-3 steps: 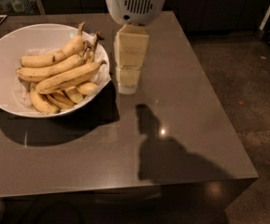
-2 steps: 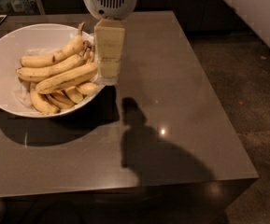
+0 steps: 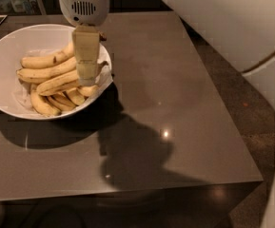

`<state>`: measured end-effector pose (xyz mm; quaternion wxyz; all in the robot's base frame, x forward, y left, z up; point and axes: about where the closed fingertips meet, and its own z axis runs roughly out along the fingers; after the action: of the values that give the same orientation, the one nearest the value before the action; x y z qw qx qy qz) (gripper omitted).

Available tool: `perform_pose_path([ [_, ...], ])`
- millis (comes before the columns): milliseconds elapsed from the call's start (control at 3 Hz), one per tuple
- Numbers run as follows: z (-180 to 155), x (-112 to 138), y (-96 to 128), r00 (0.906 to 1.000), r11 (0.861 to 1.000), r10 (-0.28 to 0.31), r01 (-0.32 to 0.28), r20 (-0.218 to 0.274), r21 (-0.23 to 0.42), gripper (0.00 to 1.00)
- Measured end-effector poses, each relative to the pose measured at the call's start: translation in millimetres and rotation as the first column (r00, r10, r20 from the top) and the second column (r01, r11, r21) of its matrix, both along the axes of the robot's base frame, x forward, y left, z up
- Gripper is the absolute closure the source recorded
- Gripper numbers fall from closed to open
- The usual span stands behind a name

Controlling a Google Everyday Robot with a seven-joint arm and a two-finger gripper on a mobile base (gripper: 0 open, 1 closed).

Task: Pick banana from white bowl

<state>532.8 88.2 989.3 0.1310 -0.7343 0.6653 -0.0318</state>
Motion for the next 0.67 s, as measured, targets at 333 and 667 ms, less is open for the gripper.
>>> perform_pose_path([
  [333,-16.1,-2.1,17.0,0.9982,1.000,0.023,-0.022,-0.055,0.016,0.00],
  [667,-29.3,-8.0,25.5,0.9936,0.999,0.031,-0.026,-0.108,0.044,0.15],
])
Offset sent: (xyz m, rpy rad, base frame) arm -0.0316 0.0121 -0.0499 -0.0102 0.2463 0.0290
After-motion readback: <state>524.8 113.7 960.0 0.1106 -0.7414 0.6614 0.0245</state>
